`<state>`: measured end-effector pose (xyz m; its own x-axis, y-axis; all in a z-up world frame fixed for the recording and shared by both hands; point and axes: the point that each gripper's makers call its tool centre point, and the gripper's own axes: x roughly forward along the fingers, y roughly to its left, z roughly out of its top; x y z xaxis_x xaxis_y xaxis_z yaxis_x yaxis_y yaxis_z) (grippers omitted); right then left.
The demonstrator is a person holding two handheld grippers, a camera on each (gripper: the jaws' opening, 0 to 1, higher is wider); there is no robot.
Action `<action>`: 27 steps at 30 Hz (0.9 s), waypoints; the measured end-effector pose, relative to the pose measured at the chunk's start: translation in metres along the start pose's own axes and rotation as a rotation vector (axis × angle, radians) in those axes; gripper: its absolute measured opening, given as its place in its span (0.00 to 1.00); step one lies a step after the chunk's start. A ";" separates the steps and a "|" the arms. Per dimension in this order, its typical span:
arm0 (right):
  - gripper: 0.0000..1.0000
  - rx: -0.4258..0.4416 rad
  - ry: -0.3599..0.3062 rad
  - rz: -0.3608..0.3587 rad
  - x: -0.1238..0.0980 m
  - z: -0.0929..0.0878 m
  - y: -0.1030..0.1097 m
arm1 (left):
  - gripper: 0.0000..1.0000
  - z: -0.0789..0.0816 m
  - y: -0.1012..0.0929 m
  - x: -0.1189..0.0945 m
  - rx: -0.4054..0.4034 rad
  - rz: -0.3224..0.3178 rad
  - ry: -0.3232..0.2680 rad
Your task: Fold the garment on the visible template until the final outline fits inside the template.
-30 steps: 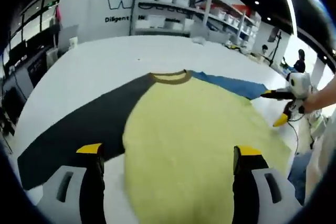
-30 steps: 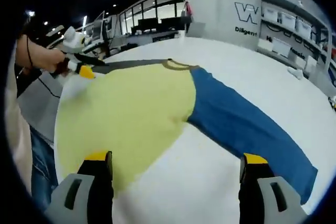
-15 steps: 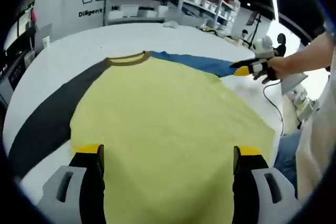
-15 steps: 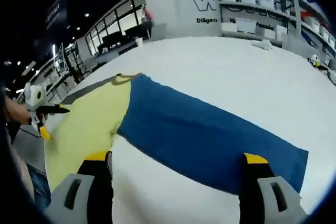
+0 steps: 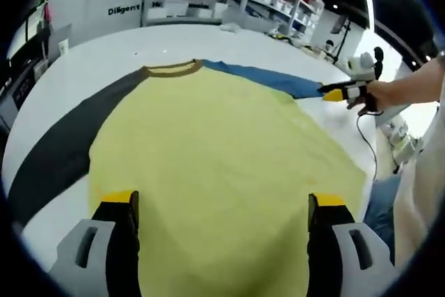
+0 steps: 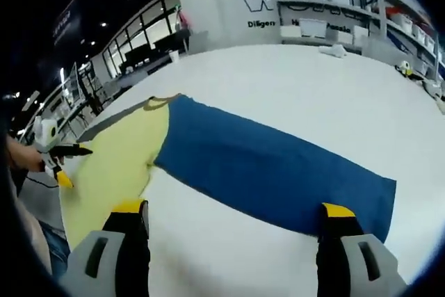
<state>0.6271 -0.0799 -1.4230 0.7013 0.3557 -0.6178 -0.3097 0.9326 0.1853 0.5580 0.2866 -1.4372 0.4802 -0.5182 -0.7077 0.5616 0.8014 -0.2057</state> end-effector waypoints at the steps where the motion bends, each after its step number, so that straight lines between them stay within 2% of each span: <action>1: 1.00 -0.003 0.006 -0.007 0.001 0.004 -0.005 | 0.98 0.000 0.000 0.000 0.000 0.001 0.000; 4: 1.00 0.014 0.011 -0.038 0.006 0.012 -0.028 | 0.98 -0.001 0.000 0.001 0.007 0.002 0.003; 7: 1.00 0.060 0.028 -0.085 0.009 0.011 -0.053 | 0.98 0.000 0.000 0.001 0.006 0.002 0.008; 9: 1.00 0.081 0.029 -0.108 0.007 0.011 -0.060 | 0.98 0.000 0.000 0.001 0.004 0.002 0.009; 11: 1.00 0.139 0.036 -0.131 0.003 0.006 -0.071 | 0.98 0.000 0.000 0.001 0.005 0.003 0.010; 12: 1.00 0.193 0.014 -0.159 0.000 0.005 -0.073 | 0.98 0.000 0.000 0.001 0.002 0.004 0.010; 15: 1.00 0.147 0.035 -0.182 -0.010 -0.008 -0.076 | 0.98 0.000 0.000 0.001 0.002 0.006 0.009; 17: 1.00 0.149 0.020 -0.186 -0.016 -0.007 -0.071 | 0.98 0.000 -0.001 0.002 0.004 0.006 0.007; 23: 1.00 0.154 0.011 -0.198 -0.011 -0.004 -0.074 | 0.99 0.000 -0.001 0.002 0.006 0.008 0.006; 27: 1.00 0.192 0.010 -0.181 -0.012 0.001 -0.076 | 0.99 -0.001 -0.002 0.002 0.007 0.009 0.005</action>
<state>0.6425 -0.1548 -1.4287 0.7277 0.1827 -0.6612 -0.0517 0.9758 0.2126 0.5576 0.2843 -1.4388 0.4820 -0.5096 -0.7128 0.5618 0.8040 -0.1949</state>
